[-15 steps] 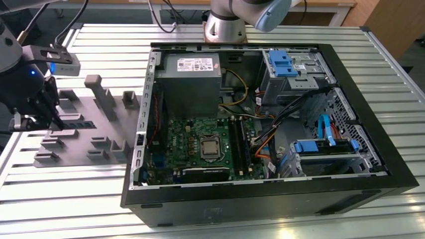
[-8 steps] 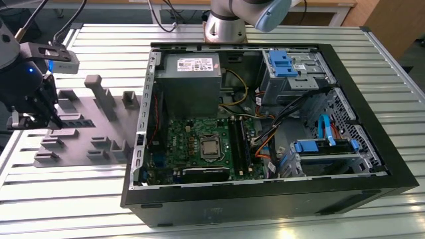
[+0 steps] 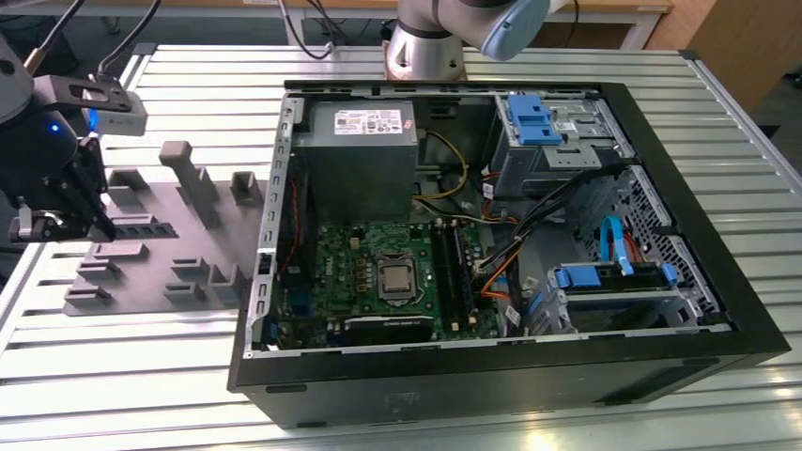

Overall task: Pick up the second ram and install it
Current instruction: 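Pick up the second ram and move it above second insertion slot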

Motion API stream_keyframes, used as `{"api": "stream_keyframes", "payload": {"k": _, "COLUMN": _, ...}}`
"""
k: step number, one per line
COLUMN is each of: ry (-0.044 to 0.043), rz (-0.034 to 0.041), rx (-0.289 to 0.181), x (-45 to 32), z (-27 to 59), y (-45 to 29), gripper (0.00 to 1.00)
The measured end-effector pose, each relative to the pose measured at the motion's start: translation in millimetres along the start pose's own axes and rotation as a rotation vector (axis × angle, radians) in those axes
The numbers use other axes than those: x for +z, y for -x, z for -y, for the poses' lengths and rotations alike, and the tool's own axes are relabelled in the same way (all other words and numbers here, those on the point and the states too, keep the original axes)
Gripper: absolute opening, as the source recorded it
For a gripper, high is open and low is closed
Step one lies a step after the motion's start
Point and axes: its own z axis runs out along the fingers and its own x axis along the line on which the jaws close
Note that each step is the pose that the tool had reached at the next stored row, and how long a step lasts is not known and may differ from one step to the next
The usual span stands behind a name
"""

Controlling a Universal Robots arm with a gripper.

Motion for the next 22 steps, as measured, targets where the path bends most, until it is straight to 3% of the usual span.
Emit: {"api": "stream_keyframes", "payload": {"k": 22, "ry": 0.0, "rz": 0.0, "rx": 0.0, "x": -10.4, "z": -0.3, "y": 0.1, "gripper": 0.14}}
